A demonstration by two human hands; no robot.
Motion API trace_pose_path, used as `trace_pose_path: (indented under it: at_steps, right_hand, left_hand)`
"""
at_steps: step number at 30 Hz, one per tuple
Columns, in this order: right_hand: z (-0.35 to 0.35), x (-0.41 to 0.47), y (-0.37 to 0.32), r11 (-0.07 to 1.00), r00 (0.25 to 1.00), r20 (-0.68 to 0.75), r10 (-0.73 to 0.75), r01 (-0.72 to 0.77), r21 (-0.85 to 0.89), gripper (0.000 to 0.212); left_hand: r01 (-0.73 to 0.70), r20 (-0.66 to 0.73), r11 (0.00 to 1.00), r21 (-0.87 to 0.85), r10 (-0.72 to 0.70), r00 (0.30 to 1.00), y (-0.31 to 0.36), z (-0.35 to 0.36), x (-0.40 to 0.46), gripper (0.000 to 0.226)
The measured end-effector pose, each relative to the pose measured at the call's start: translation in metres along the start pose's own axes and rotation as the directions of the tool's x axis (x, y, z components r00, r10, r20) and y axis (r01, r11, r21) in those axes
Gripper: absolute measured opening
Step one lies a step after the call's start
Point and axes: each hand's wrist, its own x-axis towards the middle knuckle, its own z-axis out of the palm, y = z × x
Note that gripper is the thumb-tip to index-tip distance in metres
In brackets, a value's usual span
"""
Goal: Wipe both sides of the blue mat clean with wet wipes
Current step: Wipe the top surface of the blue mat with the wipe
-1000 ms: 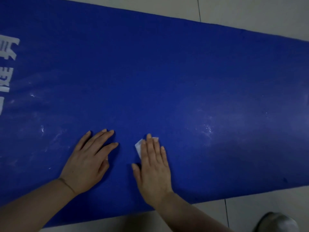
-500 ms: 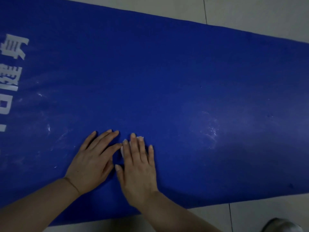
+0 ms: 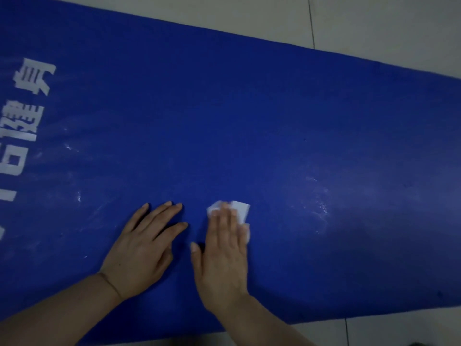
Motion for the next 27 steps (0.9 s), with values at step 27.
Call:
trace_pose_path:
  at_steps: [27]
  right_hand:
    - [-0.027, 0.080, 0.053, 0.912, 0.914, -0.056, 0.403, -0.395, 0.110, 0.070]
  left_hand:
    - [-0.013, -0.020, 1.000, -0.001, 0.013, 1.000, -0.002, 0.001, -0.001, 0.044]
